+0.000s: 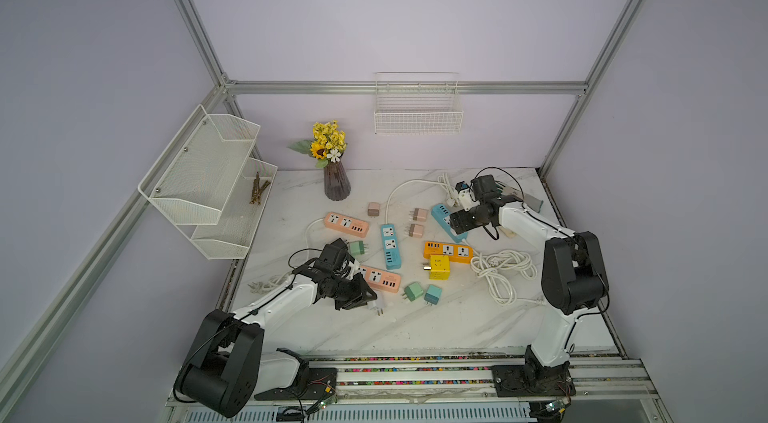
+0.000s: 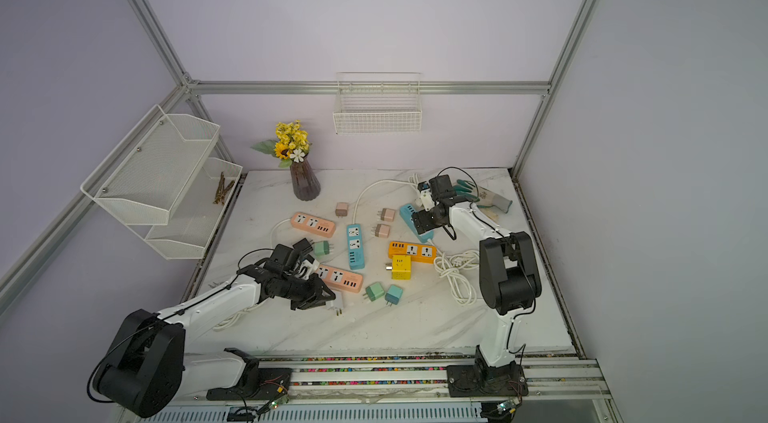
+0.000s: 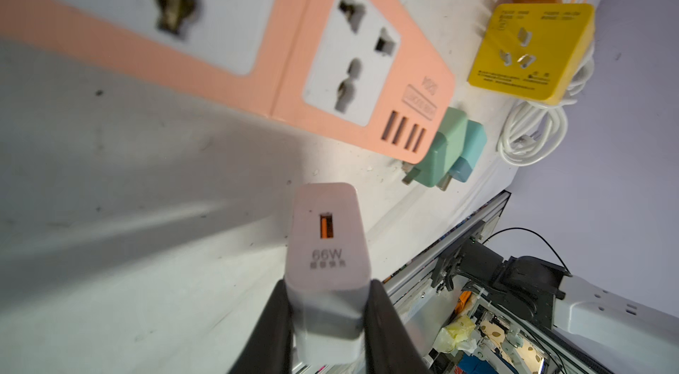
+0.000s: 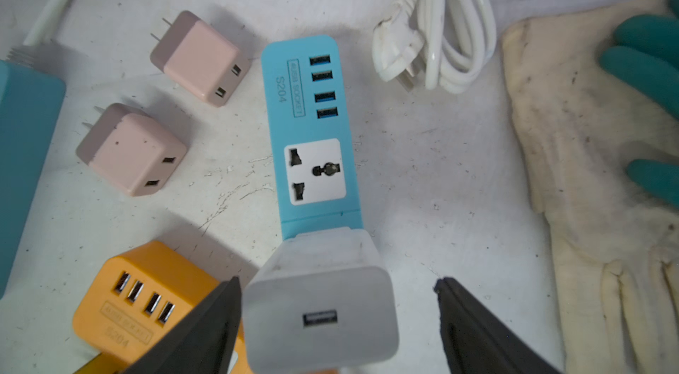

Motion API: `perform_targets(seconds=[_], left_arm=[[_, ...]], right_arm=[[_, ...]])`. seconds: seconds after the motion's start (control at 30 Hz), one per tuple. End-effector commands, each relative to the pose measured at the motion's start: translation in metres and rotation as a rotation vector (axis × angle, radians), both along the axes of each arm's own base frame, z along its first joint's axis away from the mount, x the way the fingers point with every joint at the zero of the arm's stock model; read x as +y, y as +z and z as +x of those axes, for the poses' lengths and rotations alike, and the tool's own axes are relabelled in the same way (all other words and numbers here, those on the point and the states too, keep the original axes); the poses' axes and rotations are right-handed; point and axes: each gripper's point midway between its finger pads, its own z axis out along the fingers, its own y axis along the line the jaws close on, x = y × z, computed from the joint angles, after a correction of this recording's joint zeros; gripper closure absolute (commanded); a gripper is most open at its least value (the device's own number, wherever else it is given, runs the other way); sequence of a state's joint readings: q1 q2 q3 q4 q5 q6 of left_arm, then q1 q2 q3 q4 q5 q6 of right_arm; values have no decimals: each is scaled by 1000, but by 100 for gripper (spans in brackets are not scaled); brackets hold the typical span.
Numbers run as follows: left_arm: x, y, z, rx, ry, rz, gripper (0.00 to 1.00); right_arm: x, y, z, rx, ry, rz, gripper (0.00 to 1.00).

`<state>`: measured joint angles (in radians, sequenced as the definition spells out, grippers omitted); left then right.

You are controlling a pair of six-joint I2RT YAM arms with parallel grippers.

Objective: Pull the plug off the socket
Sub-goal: Place the plug at the center of the board.

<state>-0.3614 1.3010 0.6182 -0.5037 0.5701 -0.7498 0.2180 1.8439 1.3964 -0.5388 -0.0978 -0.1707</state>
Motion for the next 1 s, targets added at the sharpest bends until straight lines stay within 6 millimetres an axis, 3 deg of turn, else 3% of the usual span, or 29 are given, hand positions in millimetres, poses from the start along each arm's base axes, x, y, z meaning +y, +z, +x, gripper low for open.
perform_targets(seconds=[0.0,0.17,0.27,0.37,0.47,0.67,0.77,0.97], left_arm=[[9,-10,-1,21,28,63,81],[23,-16,-2,16,37,151,40],[35,-11,3,-15,57,224,31],[44,10,23,-125,101,277,28],[38,44,58,-282,104,265,29],[-15,112,147,-586,68,103,40],[-50,125,189,-693,31,64,50],[-110,137,252,-838,0,-48,65]], right_arm=[[-1,37,4,-97,-28,41,11],[-1,61,5,-164,-61,84,11],[0,74,8,-190,-129,145,11],[-4,81,8,-191,-251,229,12],[-23,83,1,-122,-476,268,12],[-35,81,-17,-2,-821,432,15],[-20,71,-18,52,-874,535,21],[-16,53,-11,42,-967,519,32]])
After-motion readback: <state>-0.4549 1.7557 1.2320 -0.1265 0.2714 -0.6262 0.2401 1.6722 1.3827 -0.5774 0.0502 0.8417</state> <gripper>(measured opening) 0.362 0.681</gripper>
